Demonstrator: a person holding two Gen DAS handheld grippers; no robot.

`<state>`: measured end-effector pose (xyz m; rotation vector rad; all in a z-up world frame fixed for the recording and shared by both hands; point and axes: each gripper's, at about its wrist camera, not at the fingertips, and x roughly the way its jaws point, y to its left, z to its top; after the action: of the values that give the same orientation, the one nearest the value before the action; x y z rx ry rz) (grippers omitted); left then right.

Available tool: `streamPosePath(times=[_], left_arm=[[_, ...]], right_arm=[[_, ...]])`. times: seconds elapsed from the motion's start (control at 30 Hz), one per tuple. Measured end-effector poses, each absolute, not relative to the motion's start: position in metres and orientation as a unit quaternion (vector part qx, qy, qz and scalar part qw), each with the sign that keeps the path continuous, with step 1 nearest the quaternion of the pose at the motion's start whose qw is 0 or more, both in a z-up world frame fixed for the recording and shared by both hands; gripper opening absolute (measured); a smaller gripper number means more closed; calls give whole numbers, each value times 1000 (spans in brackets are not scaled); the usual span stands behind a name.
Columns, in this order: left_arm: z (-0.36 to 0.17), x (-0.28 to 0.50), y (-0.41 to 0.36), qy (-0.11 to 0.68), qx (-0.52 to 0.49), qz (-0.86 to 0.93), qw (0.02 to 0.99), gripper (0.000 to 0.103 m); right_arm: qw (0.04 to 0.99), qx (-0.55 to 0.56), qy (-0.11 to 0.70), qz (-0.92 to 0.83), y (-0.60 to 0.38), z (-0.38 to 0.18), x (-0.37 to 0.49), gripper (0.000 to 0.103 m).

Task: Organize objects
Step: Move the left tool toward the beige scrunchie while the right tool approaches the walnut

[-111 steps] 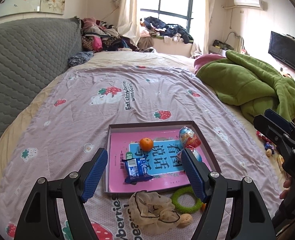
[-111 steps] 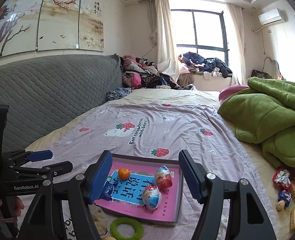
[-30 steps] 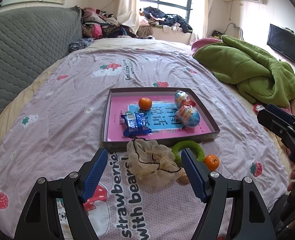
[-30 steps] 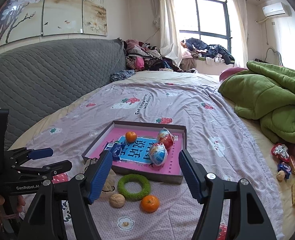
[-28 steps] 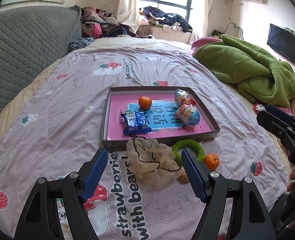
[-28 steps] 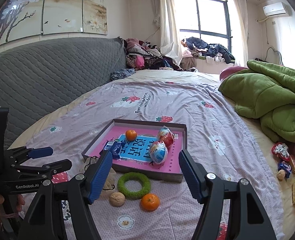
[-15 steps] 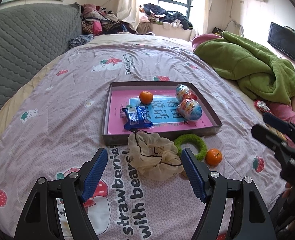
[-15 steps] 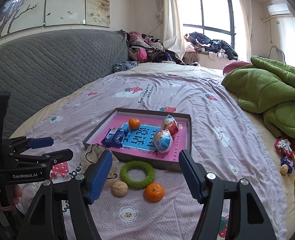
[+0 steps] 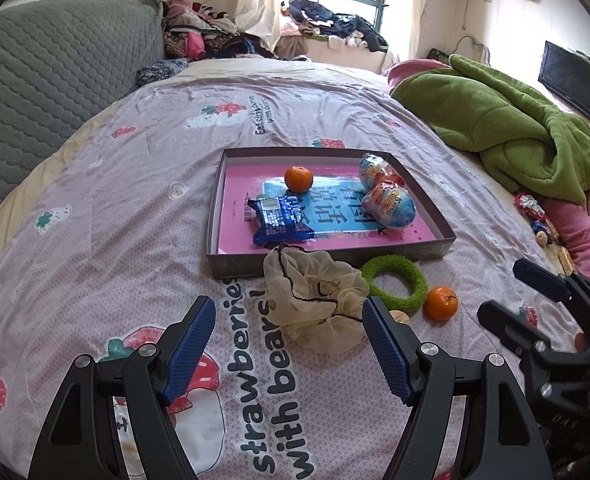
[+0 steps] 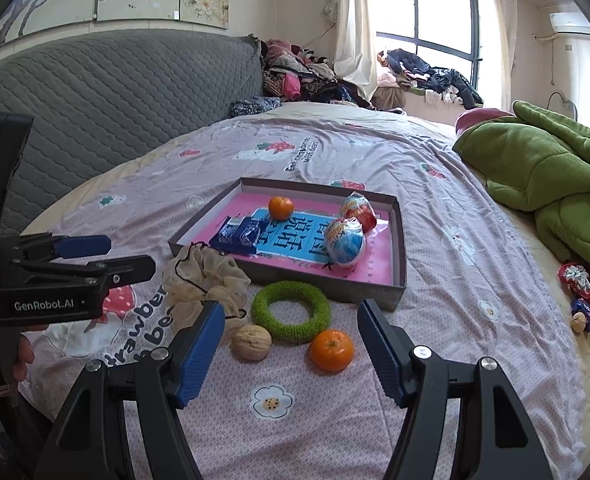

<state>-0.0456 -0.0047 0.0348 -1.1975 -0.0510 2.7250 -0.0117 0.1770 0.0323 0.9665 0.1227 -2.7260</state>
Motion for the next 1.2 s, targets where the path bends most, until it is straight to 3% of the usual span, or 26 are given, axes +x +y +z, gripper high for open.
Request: streamPosePath(times=[1.2], left_arm=[[-3,-48,-13,-14,-440,893,93,77]], right_arm=[[103,368,51,-922,146,-8,-3,68]])
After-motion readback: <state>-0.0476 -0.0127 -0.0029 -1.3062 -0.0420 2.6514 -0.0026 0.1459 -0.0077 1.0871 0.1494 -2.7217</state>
